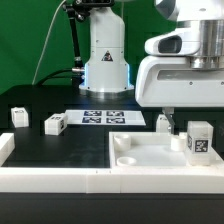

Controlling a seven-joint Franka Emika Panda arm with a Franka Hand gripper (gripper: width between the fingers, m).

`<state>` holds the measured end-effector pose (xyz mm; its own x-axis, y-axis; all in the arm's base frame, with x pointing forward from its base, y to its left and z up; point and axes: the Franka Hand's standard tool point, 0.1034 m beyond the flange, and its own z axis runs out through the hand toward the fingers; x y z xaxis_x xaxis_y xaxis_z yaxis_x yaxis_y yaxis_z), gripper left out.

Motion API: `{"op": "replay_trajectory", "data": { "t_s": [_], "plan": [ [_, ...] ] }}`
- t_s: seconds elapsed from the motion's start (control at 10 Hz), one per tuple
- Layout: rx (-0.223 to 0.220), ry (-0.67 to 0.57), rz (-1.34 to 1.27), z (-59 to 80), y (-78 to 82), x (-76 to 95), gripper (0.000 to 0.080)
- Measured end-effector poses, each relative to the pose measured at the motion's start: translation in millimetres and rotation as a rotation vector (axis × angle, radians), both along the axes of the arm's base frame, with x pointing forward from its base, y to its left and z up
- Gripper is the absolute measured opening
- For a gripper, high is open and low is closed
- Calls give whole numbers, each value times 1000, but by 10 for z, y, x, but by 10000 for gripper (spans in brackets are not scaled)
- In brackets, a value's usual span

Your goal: Assemble one leg

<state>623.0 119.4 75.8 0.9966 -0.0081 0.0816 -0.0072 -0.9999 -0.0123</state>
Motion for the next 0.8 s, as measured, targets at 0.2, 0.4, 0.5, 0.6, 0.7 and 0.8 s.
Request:
{"op": "replay_trajectory", "data": {
  "t_s": [0.2,0.4,0.5,0.6,0.7,0.8],
  "plan": [
    [2,0,-20,-1,2,-1,551],
    [3,1,-34,-1,-1,0,290],
    [6,1,-49,-1,2,-1,290],
    [20,3,-193,-2,6,-3,290],
    [27,5,-303,-3,-10,-3,290],
    [27,2,-382,-3,-44,-6,290]
  ]
}}
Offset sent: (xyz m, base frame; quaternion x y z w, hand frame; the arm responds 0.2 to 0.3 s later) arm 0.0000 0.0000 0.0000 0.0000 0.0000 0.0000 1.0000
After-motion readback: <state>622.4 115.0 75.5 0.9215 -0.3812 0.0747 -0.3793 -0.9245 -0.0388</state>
